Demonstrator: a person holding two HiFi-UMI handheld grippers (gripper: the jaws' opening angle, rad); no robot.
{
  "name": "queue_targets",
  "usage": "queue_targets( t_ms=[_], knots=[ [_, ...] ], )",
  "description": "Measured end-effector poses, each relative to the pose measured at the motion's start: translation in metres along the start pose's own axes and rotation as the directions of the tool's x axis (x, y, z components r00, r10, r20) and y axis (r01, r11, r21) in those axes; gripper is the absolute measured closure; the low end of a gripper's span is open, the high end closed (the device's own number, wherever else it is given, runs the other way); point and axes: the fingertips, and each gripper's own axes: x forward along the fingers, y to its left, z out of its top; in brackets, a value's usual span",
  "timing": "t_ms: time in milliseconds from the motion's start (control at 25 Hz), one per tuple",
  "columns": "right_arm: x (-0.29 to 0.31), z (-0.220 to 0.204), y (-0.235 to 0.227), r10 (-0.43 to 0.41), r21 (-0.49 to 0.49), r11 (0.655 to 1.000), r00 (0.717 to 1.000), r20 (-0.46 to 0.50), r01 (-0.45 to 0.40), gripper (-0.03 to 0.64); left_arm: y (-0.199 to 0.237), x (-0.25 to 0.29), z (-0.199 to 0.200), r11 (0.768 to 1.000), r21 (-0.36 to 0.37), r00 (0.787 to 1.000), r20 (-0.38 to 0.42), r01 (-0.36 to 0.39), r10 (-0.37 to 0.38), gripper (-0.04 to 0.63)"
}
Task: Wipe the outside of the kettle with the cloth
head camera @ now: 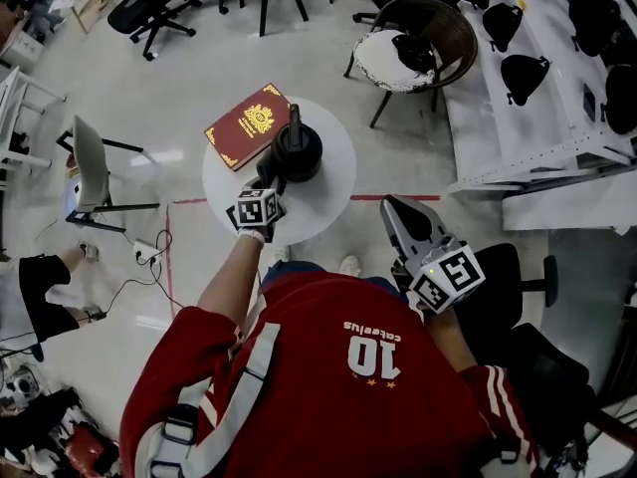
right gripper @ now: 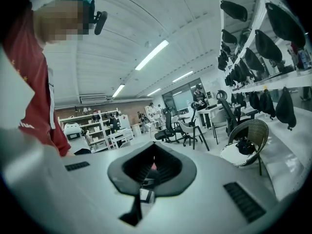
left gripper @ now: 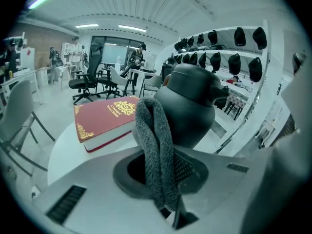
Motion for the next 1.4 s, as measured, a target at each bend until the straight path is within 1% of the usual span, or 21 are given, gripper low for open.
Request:
queue_targets(
  t_ms=[160,280,400,600,680,760,800,840,920,1040,1120,1200,1240,1320,1400],
  knots=[
    [-0.007,-0.002,-0.006,0.034,-0.006,0.999,0.999,-0.004,-0.034,0.601,-0.008,-0.001,-0.004,0.999,-0.036,0.999,0.014,-0.028,0.029,0.546],
    [-0.013,-0.004,-0.010,0.056,-0.009,0.998,0.998,-0.011,-0.056,0.601,-0.017,-0.002,-0.007,0.996,-0.076,0.999,0.032,-0.039,0.042,0.546],
    [-0.019,-0.006,-0.016,0.074,-0.005,0.997,0.997,-0.015,-0.074,0.601,-0.024,-0.002,-0.011,0.990,-0.129,0.997,0.045,-0.056,0.062,0.546],
    [-0.030,-0.010,-0.025,0.101,-0.002,0.995,0.995,-0.021,-0.101,0.601,-0.034,-0.001,-0.019,0.978,-0.195,0.994,0.057,-0.079,0.092,0.546],
    [-0.035,-0.012,-0.028,0.111,-0.001,0.994,0.994,-0.025,-0.111,0.601,-0.037,-0.001,-0.020,0.962,-0.260,0.992,0.071,-0.083,0.105,0.546],
    [-0.038,-0.013,-0.032,0.118,0.001,0.993,0.993,-0.027,-0.118,0.601,-0.038,-0.001,-0.020,0.927,-0.367,0.988,0.092,-0.080,0.122,0.546],
    [-0.040,-0.013,-0.034,0.122,0.003,0.993,0.992,-0.027,-0.122,0.601,-0.039,-0.001,-0.020,0.908,-0.412,0.986,0.102,-0.077,0.130,0.546],
    [-0.041,-0.013,-0.037,0.125,0.004,0.992,0.992,-0.027,-0.125,0.601,-0.041,-0.001,-0.020,0.893,-0.443,0.984,0.108,-0.078,0.140,0.546],
    [-0.042,-0.012,-0.040,0.132,0.005,0.991,0.991,-0.027,-0.132,0.601,-0.044,0.000,-0.019,0.878,-0.472,0.981,0.113,-0.086,0.157,0.546],
    [-0.045,-0.010,-0.046,0.142,0.005,0.990,0.990,-0.023,-0.142,0.601,-0.050,0.002,-0.017,0.864,-0.495,0.977,0.122,-0.091,0.172,0.546],
    [-0.047,-0.009,-0.049,0.146,0.007,0.989,0.989,-0.023,-0.146,0.601,-0.054,0.002,-0.017,0.862,-0.497,0.976,0.123,-0.098,0.181,0.546],
    [-0.049,-0.009,-0.051,0.150,0.011,0.989,0.989,-0.021,-0.150,0.601,-0.060,0.003,-0.018,0.868,-0.485,0.975,0.117,-0.108,0.187,0.546],
    [-0.049,-0.009,-0.052,0.152,0.012,0.988,0.988,-0.018,-0.152,0.601,-0.063,0.003,-0.019,0.874,-0.472,0.976,0.112,-0.114,0.187,0.546],
    [-0.050,-0.009,-0.052,0.158,0.014,0.987,0.987,-0.014,-0.158,0.601,-0.071,0.005,-0.021,0.895,-0.430,0.979,0.098,-0.122,0.180,0.546],
    [-0.051,-0.009,-0.052,0.162,0.016,0.987,0.987,-0.012,-0.162,0.601,-0.081,0.007,-0.025,0.913,-0.392,0.984,0.081,-0.117,0.161,0.546]
  ],
)
